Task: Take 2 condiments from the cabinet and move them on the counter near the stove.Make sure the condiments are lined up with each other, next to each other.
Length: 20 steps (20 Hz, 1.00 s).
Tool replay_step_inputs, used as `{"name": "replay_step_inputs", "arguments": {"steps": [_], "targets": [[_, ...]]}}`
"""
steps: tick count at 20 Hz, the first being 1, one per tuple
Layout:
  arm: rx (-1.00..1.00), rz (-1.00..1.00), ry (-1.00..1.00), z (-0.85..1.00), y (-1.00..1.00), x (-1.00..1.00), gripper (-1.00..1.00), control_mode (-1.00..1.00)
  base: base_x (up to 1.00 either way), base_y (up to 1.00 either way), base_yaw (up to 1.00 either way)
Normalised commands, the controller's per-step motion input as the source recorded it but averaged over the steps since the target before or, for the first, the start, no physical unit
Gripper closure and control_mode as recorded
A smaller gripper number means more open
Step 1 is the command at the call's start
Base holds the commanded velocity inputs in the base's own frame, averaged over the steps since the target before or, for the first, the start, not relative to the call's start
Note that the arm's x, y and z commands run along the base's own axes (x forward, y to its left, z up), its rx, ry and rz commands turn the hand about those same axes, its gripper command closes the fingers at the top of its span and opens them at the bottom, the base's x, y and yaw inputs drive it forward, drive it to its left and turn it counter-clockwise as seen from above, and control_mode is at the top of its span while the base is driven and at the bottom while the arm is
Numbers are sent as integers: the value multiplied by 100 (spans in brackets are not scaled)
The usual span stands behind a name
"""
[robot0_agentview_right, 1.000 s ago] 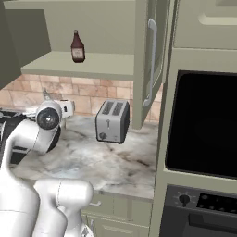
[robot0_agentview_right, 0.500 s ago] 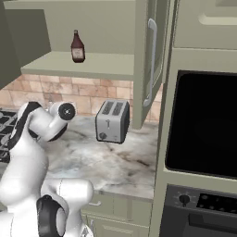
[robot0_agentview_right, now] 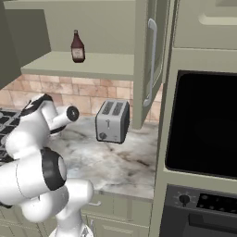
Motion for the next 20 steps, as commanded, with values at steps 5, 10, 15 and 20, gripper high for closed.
{"name": "replay_step_inputs", "arguments": {"steps": [5,10,15,20], "targets": [[0,14,-1,-48,36,48,100,-100,0,0,0],[0,10,0,-26,21,62,100,-100,0,0,0],[0,9,0,-17,8,60,100,-100,0,0,0],[0,8,0,-20,0,44,100,-100,0,0,0]]}}
